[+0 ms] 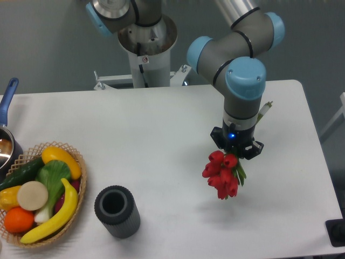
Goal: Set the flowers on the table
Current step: 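Move the gripper holding the red tulips lower toward the table surface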
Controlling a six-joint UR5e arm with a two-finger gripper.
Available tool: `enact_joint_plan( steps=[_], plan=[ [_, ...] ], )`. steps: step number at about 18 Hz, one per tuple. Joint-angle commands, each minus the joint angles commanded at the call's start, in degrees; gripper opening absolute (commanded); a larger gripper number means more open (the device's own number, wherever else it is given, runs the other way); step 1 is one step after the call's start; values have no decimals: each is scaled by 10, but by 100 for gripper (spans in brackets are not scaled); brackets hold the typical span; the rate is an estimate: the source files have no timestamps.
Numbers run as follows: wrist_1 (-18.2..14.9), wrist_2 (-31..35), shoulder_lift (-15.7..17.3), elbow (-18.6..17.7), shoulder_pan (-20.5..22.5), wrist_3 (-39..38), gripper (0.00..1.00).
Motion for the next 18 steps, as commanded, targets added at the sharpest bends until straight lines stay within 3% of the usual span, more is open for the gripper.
enact_joint_plan(
  steps=[6,11,13,15,17,18],
  plan=[
    [2,0,-10,-2,-15,-3,16],
    [10,-1,-19,-40,-22,-4,21],
    [25,-3,-20,-46,-23,-4,30],
    [33,-6,-24,-47,-24,-4,43],
    [35,-8,-25,-51,-24,-4,75],
    [40,-7,-26,-54,-24,-4,100]
  ],
)
